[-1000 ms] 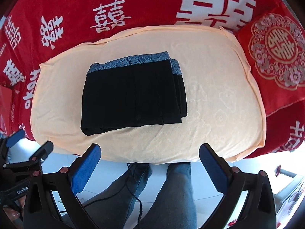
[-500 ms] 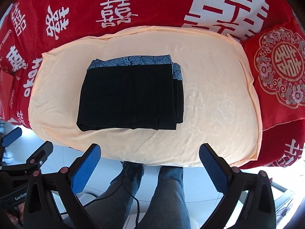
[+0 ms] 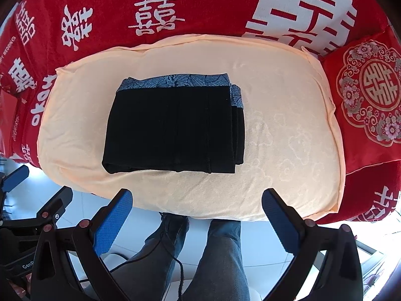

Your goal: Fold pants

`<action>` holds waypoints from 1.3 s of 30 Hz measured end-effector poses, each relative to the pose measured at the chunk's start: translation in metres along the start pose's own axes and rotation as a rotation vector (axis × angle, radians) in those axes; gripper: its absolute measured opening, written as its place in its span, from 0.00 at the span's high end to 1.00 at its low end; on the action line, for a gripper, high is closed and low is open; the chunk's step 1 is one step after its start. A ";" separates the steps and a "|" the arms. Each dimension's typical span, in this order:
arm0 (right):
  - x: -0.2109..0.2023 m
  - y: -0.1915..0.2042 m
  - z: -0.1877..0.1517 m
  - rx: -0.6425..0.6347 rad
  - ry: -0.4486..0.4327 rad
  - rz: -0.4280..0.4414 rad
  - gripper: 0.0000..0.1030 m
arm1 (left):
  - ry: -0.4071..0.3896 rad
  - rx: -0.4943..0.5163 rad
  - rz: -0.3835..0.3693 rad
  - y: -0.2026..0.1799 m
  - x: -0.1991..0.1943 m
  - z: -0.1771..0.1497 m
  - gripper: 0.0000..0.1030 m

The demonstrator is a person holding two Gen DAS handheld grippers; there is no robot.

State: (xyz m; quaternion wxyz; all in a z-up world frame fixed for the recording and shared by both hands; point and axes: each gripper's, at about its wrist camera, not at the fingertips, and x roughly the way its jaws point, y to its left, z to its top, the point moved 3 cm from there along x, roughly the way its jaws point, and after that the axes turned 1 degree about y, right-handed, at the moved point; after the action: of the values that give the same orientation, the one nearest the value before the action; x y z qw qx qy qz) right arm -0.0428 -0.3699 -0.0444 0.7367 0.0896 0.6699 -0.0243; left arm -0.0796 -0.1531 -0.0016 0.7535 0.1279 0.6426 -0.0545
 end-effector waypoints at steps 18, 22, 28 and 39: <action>-0.003 0.003 0.003 0.008 -0.010 -0.019 0.00 | -0.009 0.007 -0.004 0.004 0.000 0.004 0.00; -0.005 0.005 0.003 0.001 -0.021 -0.029 0.00 | -0.014 0.007 -0.004 0.003 -0.001 0.005 0.00; -0.009 0.005 0.004 -0.005 -0.038 -0.037 0.00 | -0.016 0.005 -0.005 0.003 -0.002 0.005 0.00; -0.011 0.004 0.003 -0.001 -0.042 -0.037 0.00 | -0.029 0.014 -0.003 0.002 -0.005 0.004 0.00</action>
State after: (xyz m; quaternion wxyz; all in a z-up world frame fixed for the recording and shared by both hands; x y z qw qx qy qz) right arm -0.0401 -0.3672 -0.0332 0.7500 0.0763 0.6559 -0.0392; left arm -0.0759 -0.1527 0.0046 0.7618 0.1313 0.6313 -0.0620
